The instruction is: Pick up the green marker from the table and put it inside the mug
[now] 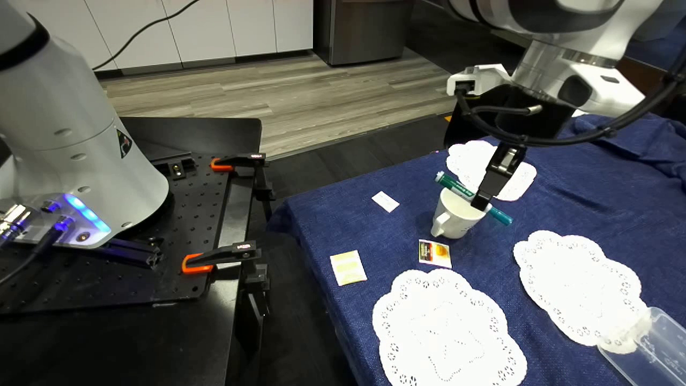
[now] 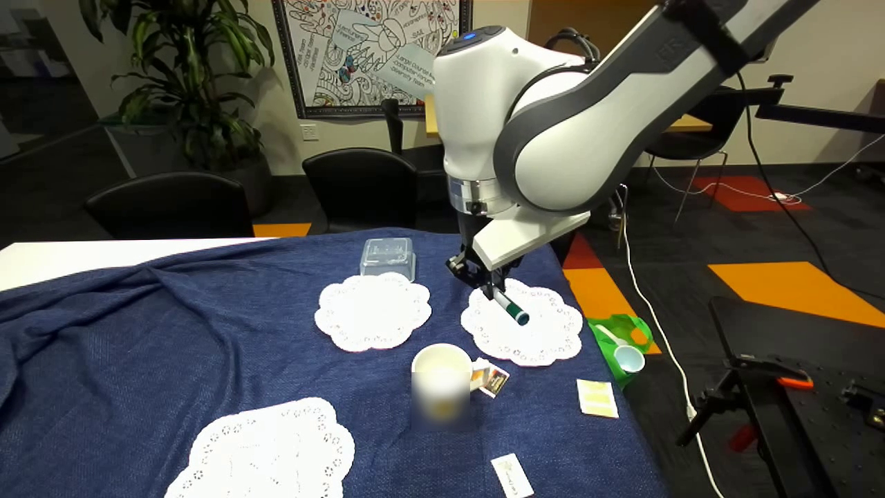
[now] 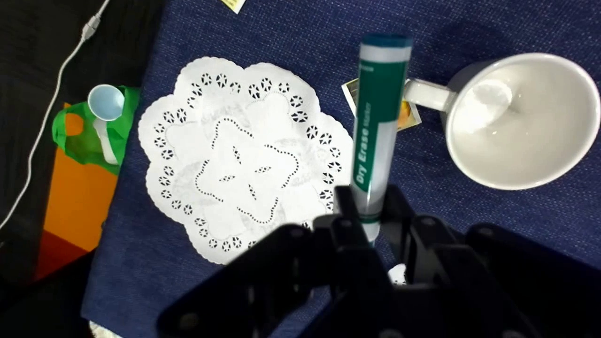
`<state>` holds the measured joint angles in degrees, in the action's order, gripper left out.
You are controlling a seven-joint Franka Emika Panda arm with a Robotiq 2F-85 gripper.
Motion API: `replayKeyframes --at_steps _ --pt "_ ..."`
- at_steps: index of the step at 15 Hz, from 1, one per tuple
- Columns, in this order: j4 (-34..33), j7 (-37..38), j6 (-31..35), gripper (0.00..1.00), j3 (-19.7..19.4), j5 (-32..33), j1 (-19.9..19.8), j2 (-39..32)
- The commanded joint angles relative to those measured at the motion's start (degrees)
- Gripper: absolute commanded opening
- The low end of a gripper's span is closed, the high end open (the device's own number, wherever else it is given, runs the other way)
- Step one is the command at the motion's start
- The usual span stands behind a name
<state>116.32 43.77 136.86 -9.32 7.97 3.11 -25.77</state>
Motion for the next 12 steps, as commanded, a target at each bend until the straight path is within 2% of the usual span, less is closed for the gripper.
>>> replayKeyframes --at_steps 1,5,6,10,11,12 --pt "-1.90 -4.18 -1.66 0.05 0.48 1.48 1.11 -1.04" --pt "-2.13 -5.69 -0.43 0.05 0.50 3.23 2.95 -1.55" --pt "-1.05 -4.52 -0.04 0.20 0.23 2.21 2.49 -1.18" --pt "-1.38 -4.49 -0.05 0.20 0.38 2.39 3.18 -1.41" --pt "-1.41 -4.50 -0.05 0.05 0.38 2.39 3.17 -1.44" --pt "-2.16 -6.98 0.33 0.05 0.97 1.93 2.28 -1.92"
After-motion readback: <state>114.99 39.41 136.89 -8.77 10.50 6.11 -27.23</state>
